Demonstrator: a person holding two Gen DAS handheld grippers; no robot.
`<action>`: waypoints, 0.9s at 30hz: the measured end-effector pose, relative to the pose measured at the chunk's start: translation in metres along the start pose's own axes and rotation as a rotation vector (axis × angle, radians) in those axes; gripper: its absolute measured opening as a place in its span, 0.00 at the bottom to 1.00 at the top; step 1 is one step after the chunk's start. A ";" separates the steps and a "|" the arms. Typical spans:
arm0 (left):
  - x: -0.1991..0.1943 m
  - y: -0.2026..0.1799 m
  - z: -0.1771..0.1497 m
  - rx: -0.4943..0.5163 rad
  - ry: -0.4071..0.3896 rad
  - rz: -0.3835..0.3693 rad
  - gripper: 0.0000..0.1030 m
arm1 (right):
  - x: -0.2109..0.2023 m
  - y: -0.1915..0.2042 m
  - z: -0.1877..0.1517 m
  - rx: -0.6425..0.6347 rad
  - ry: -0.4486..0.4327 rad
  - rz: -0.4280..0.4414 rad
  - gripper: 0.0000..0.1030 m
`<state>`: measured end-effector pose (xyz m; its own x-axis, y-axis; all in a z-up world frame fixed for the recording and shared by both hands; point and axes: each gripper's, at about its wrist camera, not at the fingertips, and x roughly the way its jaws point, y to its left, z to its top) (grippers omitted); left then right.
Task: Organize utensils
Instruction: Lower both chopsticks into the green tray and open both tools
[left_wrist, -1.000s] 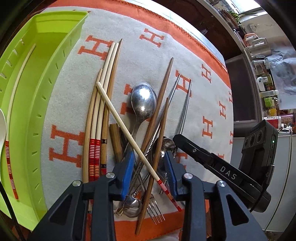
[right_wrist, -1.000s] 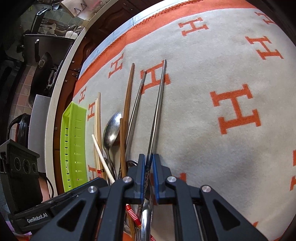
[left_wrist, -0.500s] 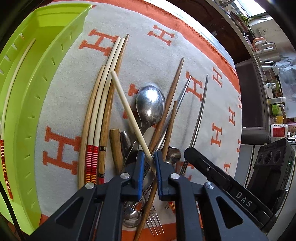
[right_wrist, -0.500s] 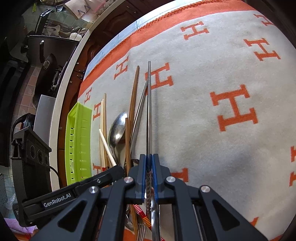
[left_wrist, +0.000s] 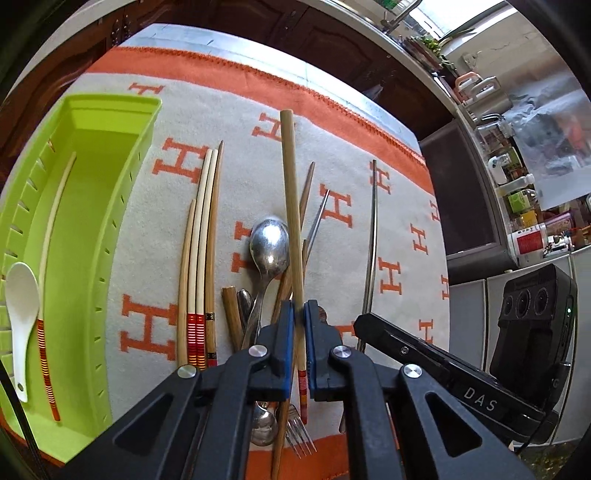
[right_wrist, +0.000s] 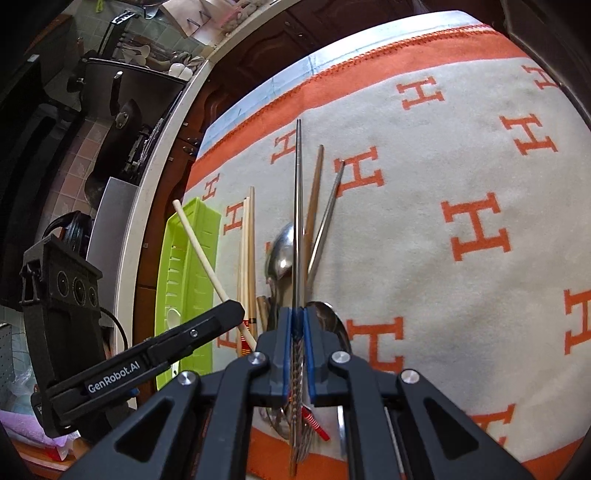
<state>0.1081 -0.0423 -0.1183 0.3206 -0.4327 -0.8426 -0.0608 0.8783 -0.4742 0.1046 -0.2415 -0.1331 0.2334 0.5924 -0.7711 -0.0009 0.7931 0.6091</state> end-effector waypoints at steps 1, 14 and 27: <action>-0.010 -0.001 0.000 0.017 -0.015 -0.011 0.03 | -0.002 0.005 -0.001 -0.017 -0.001 -0.001 0.06; -0.140 0.022 -0.009 0.121 -0.194 0.011 0.03 | 0.006 0.124 -0.031 -0.375 0.089 0.068 0.06; -0.136 0.130 0.009 -0.016 -0.123 0.229 0.03 | 0.097 0.206 -0.038 -0.341 0.212 0.112 0.06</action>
<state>0.0651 0.1327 -0.0632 0.4094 -0.1941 -0.8915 -0.1595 0.9468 -0.2794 0.0897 -0.0153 -0.0891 0.0085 0.6657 -0.7462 -0.3456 0.7021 0.6225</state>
